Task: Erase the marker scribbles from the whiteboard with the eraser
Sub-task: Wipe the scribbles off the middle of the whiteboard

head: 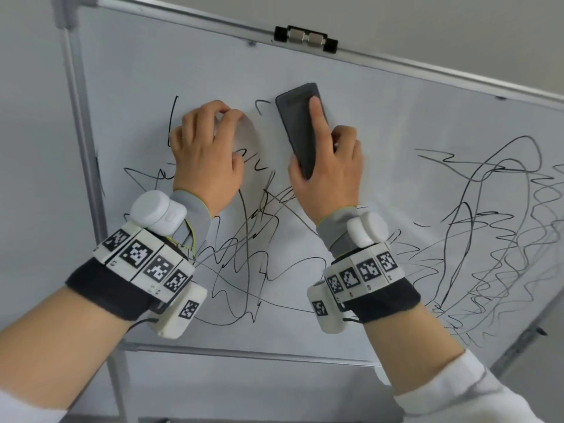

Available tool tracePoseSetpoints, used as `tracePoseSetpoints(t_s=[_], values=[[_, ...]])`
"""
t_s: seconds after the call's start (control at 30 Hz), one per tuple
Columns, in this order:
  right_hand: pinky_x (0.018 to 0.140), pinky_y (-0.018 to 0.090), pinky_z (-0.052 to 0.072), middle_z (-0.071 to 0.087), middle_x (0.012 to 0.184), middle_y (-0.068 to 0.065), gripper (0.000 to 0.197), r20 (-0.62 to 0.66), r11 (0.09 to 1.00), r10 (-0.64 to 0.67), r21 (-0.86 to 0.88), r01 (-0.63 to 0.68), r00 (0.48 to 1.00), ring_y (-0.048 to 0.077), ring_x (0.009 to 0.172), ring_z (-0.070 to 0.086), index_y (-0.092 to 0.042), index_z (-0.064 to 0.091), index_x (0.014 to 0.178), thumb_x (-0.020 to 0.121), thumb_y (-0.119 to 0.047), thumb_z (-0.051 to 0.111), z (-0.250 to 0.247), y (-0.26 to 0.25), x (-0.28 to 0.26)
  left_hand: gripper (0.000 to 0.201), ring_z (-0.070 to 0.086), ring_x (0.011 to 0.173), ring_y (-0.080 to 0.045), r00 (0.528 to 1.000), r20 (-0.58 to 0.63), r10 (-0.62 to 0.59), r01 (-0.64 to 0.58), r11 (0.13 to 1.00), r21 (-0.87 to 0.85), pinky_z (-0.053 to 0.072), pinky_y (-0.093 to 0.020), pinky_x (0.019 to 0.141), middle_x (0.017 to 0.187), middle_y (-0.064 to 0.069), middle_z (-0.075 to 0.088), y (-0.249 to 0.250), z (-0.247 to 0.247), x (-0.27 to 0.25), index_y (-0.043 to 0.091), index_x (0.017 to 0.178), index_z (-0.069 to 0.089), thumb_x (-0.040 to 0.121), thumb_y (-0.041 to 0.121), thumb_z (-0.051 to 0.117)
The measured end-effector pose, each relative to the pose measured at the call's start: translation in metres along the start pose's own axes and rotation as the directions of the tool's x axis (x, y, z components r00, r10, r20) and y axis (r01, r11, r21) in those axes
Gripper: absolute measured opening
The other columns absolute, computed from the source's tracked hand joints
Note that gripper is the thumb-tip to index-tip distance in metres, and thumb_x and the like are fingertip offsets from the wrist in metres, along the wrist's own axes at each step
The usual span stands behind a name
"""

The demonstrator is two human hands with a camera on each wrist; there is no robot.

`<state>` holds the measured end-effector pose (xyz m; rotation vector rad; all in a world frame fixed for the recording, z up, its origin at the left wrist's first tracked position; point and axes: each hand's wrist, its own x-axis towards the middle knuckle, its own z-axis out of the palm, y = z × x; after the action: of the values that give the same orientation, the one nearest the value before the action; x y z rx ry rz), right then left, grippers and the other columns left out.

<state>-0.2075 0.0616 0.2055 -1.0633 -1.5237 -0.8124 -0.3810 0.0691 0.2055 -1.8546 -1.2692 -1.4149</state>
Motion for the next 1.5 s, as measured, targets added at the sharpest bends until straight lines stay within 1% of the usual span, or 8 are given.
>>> tracePoseSetpoints(t_s=[0.1,0.27,0.57,0.77,0.97,1.17,1.37,1.5], values=[[0.069,0.038,0.045,0.050,0.093,0.016,0.068,-0.026,0.999,0.054,0.011,-0.054,0.998,0.031,0.074,0.046,-0.013,0.045,0.139,0.074,-0.025,0.062,0.004,-0.012,0.005,0.060,0.031,0.111,-0.024,1.000,-0.017,-0.005,0.004,1.000,-0.023,0.031,-0.042,0.085,0.124,-0.009,0.046,-0.006,-0.004,0.002,0.016,0.118,0.051,0.065,0.018,0.024],[0.063,0.041,0.044,0.052,0.092,0.016,0.066,0.113,0.998,-0.049,-0.021,0.052,0.992,0.031,0.072,0.046,-0.017,0.050,0.136,0.072,-0.024,0.063,0.015,-0.036,-0.020,0.054,0.029,0.111,-0.022,0.999,-0.035,0.008,-0.010,0.998,-0.057,0.031,-0.043,0.085,0.125,-0.008,0.048,-0.010,-0.004,0.000,0.014,0.116,0.051,0.065,0.012,0.033],[0.063,0.040,0.047,0.051,0.090,0.017,0.067,-0.035,0.999,0.026,-0.035,-0.027,0.999,0.032,0.070,0.046,-0.011,0.047,0.137,0.072,-0.022,0.060,0.015,-0.042,0.020,0.054,0.033,0.111,-0.024,0.998,-0.059,0.008,-0.011,0.998,-0.059,0.030,-0.041,0.083,0.123,-0.005,0.049,-0.025,-0.003,0.003,0.015,0.115,0.052,0.065,0.009,0.033],[0.060,0.043,0.045,0.051,0.091,0.016,0.065,0.074,0.996,-0.072,-0.047,0.076,0.995,0.032,0.070,0.046,-0.016,0.047,0.137,0.075,-0.026,0.061,0.023,-0.049,-0.001,0.050,0.031,0.110,-0.023,0.998,-0.057,0.019,-0.023,0.997,-0.076,0.029,-0.041,0.084,0.124,-0.006,0.049,-0.028,-0.002,0.005,0.010,0.111,0.052,0.064,0.011,0.034],[0.069,0.038,0.046,0.050,0.092,0.017,0.067,-0.078,0.998,0.047,-0.045,-0.051,0.996,0.031,0.071,0.044,-0.011,0.045,0.138,0.074,-0.023,0.060,0.017,-0.040,0.021,0.048,0.030,0.109,-0.021,0.997,-0.077,0.016,-0.022,0.997,-0.077,0.028,-0.039,0.083,0.123,-0.005,0.050,-0.038,-0.009,0.007,0.012,0.110,0.053,0.064,0.006,0.039],[0.066,0.042,0.046,0.050,0.094,0.016,0.066,0.051,0.997,-0.054,-0.046,0.056,0.997,0.031,0.074,0.046,-0.022,0.033,0.140,0.078,-0.028,0.056,0.029,-0.053,-0.007,0.051,0.030,0.110,-0.021,0.998,-0.061,0.034,-0.039,0.996,-0.075,0.030,-0.042,0.086,0.123,-0.007,0.048,-0.039,-0.014,0.008,0.012,0.114,0.052,0.064,0.005,0.040],[0.072,0.036,0.044,0.049,0.095,0.015,0.070,-0.050,0.998,0.057,-0.007,-0.057,0.997,0.030,0.075,0.045,-0.018,0.029,0.141,0.079,-0.028,0.059,0.027,-0.049,0.007,0.058,0.032,0.113,-0.023,0.996,-0.091,0.000,-0.005,0.998,-0.061,0.029,-0.041,0.088,0.127,-0.010,0.046,-0.055,-0.021,0.015,0.013,0.120,0.050,0.063,0.006,0.037],[0.066,0.042,0.046,0.050,0.094,0.016,0.070,0.074,0.996,-0.069,-0.051,0.073,0.995,0.032,0.074,0.046,-0.023,0.028,0.140,0.077,-0.028,0.058,0.035,-0.065,-0.006,0.061,0.033,0.118,-0.026,0.998,-0.062,0.015,-0.018,0.998,-0.054,0.029,-0.043,0.092,0.131,-0.010,0.043,-0.057,-0.022,0.013,0.013,0.123,0.047,0.063,0.011,0.034]])
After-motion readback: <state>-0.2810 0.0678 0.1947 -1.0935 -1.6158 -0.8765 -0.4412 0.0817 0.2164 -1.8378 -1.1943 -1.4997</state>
